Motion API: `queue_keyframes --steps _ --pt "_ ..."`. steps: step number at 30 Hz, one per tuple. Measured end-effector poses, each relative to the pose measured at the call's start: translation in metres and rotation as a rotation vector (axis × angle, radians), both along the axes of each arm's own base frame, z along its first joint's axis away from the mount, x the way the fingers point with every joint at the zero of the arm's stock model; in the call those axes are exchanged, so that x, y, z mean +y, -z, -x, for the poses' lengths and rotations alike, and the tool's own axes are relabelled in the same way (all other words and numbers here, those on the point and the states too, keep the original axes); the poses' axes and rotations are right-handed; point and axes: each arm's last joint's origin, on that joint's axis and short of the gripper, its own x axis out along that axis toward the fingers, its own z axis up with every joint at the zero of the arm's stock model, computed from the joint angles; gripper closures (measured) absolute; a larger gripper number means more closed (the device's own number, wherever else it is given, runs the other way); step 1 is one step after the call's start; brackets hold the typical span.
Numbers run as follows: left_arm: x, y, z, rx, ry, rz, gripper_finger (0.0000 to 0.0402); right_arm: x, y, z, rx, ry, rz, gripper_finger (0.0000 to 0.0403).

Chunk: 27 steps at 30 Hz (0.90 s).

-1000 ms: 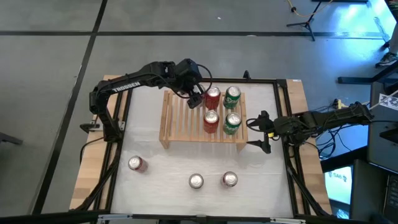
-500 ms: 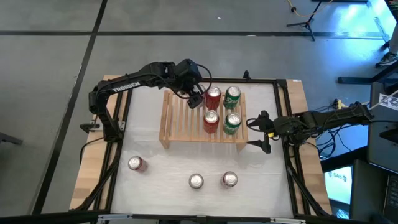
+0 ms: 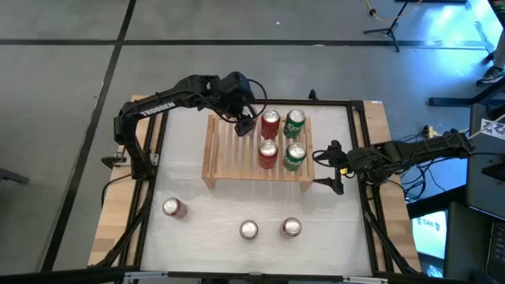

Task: Place canned beverage on shelf
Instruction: Put the left silver soda can on the shelf

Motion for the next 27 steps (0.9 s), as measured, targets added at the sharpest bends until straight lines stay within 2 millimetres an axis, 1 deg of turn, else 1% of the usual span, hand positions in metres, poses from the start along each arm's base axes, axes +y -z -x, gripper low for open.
queue_keyframes --steps 7,15,21,27 --pt "0.000 0.000 0.000 0.002 -0.003 0.002 0.0112 0.000 0.000 0.000 0.000 0.000 0.000 0.0010" --pt "0.000 0.009 0.000 0.024 -0.025 0.025 0.0112 0.000 0.000 0.000 0.000 -0.002 0.003 0.0010" --pt "0.000 0.009 0.000 0.022 -0.025 0.026 0.0112 0.000 0.000 0.000 0.000 -0.002 0.003 0.0010" --pt "0.000 0.010 0.000 0.025 -0.021 0.032 0.0092 0.000 0.000 0.000 0.000 -0.003 0.004 0.0010"
